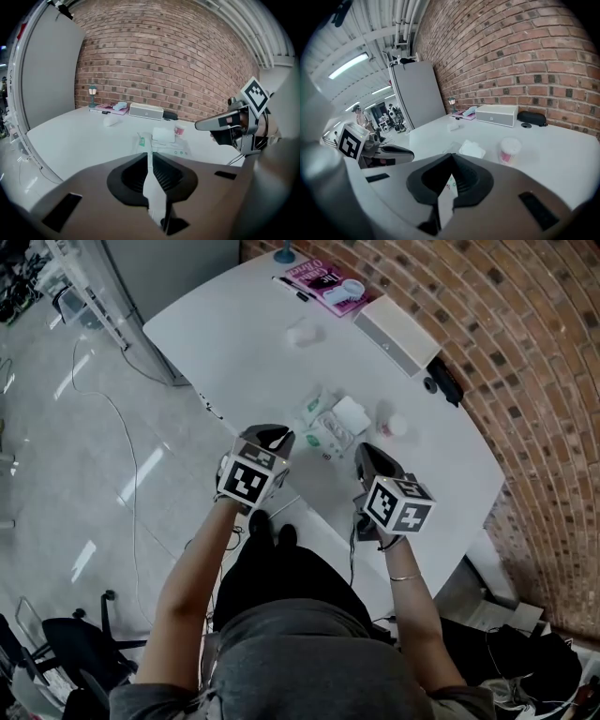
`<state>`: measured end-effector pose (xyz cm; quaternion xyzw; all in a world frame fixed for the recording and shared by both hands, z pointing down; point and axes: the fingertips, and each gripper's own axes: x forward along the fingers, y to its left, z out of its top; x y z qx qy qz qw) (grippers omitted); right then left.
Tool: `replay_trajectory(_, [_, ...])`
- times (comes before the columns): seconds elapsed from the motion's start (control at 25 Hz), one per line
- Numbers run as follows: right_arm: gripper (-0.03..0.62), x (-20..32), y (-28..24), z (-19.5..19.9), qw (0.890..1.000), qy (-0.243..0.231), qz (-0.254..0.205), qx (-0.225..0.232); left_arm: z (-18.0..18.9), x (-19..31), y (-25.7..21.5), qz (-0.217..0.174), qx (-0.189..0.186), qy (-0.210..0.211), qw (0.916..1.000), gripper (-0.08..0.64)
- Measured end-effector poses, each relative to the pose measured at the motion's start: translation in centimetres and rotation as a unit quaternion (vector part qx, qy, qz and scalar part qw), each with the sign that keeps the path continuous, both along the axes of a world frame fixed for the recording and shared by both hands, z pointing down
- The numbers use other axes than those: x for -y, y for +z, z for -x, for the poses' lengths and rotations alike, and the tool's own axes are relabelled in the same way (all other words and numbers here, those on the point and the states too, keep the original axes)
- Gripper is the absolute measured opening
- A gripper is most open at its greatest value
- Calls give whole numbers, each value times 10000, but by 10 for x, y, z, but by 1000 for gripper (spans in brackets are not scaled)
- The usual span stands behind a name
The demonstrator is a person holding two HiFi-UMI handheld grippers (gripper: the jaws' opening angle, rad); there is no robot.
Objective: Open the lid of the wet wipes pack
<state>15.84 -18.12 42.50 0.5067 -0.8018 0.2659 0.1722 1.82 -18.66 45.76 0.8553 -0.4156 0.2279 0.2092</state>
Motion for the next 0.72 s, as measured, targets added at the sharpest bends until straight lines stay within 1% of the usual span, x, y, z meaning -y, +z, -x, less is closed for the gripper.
replay_trajectory(0.36, [6,-21,-4,7,9994,-32,-308,130,5,-12,-23,-253,-180,-410,9987,41])
replay_trajectory(0.6, [3,-30,-8,13,9984,-156,-512,178,17,-18,-36,-403,-415,-820,9950,38])
replay_trajectory(0.72, [3,-30,-12,10,9979,-120,-597,216,22,-20,-40,-443,-512,-988,9928,38])
